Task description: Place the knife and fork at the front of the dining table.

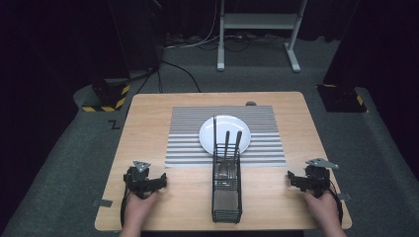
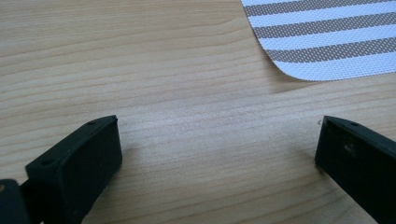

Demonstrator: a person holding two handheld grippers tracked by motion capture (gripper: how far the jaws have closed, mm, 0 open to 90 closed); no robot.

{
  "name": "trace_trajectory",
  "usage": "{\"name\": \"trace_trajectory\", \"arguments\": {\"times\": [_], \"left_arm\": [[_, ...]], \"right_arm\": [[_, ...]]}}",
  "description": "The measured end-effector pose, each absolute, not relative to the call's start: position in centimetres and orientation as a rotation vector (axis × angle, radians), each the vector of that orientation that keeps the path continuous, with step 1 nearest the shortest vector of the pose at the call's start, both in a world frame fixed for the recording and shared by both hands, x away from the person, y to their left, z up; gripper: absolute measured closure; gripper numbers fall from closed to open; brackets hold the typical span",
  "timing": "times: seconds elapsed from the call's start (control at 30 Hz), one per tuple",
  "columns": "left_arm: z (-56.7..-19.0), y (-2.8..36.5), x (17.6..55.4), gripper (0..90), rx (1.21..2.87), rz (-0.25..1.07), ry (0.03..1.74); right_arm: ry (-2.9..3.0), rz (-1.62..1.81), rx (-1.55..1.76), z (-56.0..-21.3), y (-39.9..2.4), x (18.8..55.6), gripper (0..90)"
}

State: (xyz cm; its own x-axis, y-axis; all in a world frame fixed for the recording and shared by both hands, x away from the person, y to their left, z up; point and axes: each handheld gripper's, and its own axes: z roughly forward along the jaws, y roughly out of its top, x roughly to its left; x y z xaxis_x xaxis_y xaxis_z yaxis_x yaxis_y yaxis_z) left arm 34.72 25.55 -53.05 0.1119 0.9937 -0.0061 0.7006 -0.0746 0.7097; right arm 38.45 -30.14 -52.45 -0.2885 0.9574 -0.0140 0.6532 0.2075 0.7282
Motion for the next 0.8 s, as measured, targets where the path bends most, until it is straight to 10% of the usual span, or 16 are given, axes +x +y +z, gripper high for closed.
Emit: {"name": "trace_trajectory", "arguments": {"times": [0.8], "left_arm": [[-53.06,25.61,34.70,0.5,1.840,0.675,1.638]], "right_arm": [[2.026,0.864,1.486,-52.47,-29.35,38.34,9.2]]}}
